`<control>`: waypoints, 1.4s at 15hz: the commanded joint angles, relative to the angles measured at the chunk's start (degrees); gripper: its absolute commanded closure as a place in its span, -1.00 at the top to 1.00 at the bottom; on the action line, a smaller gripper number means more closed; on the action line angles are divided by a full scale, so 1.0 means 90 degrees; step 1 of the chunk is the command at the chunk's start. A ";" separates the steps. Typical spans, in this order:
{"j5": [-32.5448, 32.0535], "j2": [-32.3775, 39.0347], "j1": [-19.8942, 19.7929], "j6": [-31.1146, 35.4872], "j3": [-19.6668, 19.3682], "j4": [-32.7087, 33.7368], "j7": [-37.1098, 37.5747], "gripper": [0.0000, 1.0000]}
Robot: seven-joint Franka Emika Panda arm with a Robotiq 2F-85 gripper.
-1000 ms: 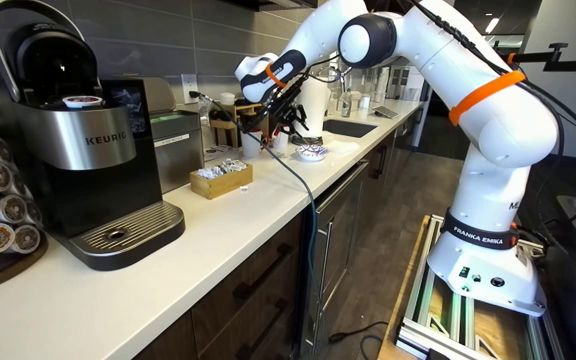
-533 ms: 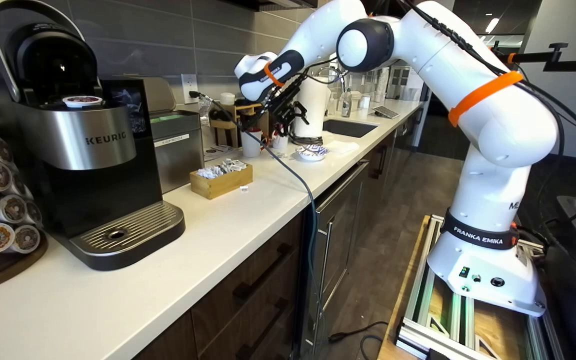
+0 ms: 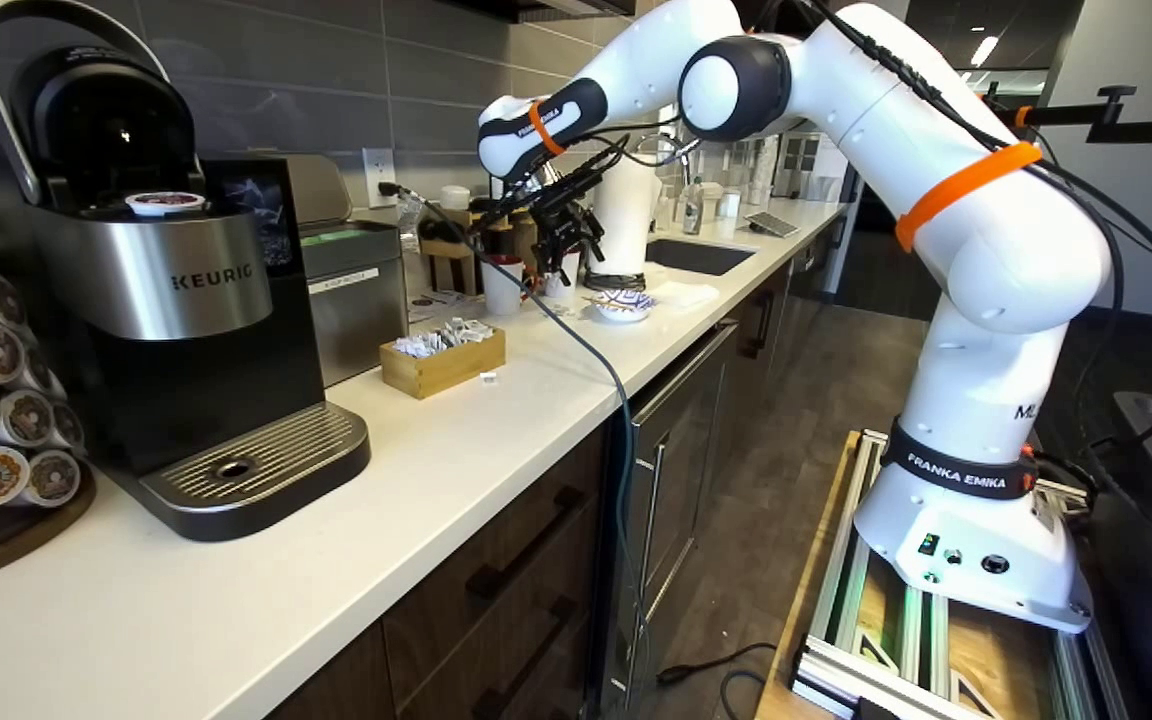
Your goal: Take the straw out of the cup and place it on the bowl
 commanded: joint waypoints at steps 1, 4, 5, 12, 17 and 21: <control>0.0610 -0.0459 -0.0389 0.0493 0.0280 -0.0341 -0.0699 1.00; 0.0544 -0.1111 -0.0566 0.1689 0.0390 -0.1274 -0.1385 1.00; 0.0522 -0.1349 -0.0623 0.2155 0.0426 -0.1642 -0.1590 1.00; 0.1307 -0.2595 -0.1132 0.4867 0.0712 -0.3614 -0.3308 1.00; 0.3431 -0.3586 -0.1800 0.5758 0.1138 -0.5159 -0.4648 1.00; 0.5513 -0.4511 -0.2360 0.6114 0.1417 -0.6466 -0.5687 1.00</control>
